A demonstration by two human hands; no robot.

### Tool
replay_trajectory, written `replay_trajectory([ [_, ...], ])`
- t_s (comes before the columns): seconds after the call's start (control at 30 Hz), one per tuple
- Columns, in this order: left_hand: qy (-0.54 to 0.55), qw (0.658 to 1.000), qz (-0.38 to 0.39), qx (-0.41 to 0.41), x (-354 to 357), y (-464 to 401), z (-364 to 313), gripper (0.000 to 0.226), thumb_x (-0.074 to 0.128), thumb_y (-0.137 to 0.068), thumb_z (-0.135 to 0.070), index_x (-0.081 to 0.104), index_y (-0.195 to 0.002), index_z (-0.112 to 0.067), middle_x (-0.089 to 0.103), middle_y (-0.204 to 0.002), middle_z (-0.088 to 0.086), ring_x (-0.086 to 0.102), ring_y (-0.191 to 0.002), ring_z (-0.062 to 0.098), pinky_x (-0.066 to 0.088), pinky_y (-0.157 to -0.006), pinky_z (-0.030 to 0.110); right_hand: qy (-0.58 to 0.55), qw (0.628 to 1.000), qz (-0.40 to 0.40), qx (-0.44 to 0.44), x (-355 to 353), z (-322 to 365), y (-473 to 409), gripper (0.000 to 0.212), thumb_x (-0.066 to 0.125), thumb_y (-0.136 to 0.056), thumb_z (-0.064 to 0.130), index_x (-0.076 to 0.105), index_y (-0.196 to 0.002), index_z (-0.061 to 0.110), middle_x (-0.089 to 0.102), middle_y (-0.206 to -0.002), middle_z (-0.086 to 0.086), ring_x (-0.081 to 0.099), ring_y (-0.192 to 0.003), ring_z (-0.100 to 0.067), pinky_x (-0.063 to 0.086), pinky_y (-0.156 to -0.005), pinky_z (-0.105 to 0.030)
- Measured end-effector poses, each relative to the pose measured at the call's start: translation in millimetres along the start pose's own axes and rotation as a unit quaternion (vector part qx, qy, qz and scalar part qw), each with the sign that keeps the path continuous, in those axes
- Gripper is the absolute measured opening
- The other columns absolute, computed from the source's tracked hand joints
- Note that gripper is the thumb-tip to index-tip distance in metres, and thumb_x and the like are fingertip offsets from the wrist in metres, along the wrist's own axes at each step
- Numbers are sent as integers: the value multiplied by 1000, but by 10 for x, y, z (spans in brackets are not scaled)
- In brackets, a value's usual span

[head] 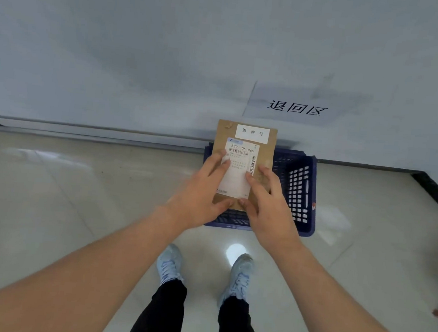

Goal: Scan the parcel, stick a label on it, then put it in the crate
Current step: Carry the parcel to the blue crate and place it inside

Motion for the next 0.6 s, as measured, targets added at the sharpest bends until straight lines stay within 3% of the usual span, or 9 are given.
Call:
replay_trajectory([
  [0.13, -16, 999, 4, -27, 491, -271, 338, 92, 74, -91, -36, 25, -161, -3, 6, -172, 7, 27, -154, 29, 37, -121, 42, 7, 1000, 19, -6, 401, -451, -242, 58, 70, -98, 10, 50, -152, 9, 26, -167, -10, 44, -144, -31, 52, -108, -49],
  [0.43, -32, 998, 19, -53, 1599, -666, 1068, 94, 76, -89, -38, 25, -161, -5, 11, -169, 6, 30, -152, 28, 45, -115, 48, 5, 999, 45, -11, 1378, -1455, -559, 59, 72, -96, 10, 50, -151, 7, 28, -165, -15, 47, -140, -37, 55, -104, -52],
  [0.6, -34, 997, 26, -61, 2008, -835, 1451, 95, 77, -88, -37, 24, -161, -6, 12, -169, 4, 28, -152, 24, 39, -120, 39, 7, 998, 63, -17, 1788, -1853, -728, 59, 75, -95, 12, 53, -149, 8, 32, -162, -14, 52, -135, -36, 56, -102, -49],
])
Point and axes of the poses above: each hand's wrist, its own y-axis away from the middle knuckle, its own x-axis out of the palm, z = x × y, the point moved 1 cm from there along -y, towards the middle knuckle
